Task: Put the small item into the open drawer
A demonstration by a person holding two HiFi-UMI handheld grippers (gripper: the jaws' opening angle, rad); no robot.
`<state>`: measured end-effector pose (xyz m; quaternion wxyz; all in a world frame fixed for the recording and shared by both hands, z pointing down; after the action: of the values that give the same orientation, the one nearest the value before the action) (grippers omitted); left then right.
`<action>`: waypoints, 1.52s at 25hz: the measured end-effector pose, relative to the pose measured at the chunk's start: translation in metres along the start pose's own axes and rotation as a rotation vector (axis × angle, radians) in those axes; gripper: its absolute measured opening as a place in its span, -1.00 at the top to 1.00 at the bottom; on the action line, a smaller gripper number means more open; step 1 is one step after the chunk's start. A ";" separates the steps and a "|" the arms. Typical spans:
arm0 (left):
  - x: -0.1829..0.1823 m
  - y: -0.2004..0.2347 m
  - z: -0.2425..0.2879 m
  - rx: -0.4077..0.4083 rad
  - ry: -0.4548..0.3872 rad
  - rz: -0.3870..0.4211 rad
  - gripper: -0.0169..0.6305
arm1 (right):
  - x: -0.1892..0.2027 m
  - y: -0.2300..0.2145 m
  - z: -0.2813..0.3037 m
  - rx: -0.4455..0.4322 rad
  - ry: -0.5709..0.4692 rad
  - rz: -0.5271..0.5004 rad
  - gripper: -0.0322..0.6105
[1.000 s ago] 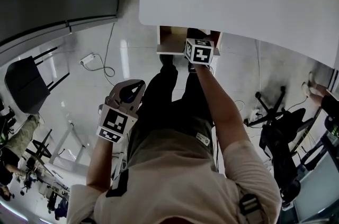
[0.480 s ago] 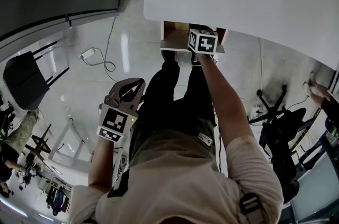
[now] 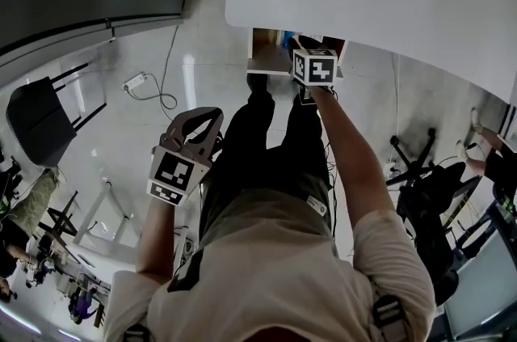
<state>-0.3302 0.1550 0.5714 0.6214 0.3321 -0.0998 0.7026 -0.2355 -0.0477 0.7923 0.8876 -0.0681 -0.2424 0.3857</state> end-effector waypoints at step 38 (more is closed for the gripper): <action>-0.212 -0.169 0.034 0.286 -0.311 0.255 0.93 | -0.063 0.052 -0.412 -0.408 -0.633 0.010 0.88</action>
<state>-0.1583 0.0006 0.4259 0.4515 0.5055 -0.1350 0.7227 -0.1073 -0.0301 0.3924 0.7350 -0.1222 -0.5765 0.3355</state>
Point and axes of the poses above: the fingertips, and each gripper's own axes: z forward along the fingers, y to its left, x out of its underside, the point moved 2 cm from there along -z, backward along the fingers, and after that the axes turned 2 degrees about y, right-handed, at the moved point
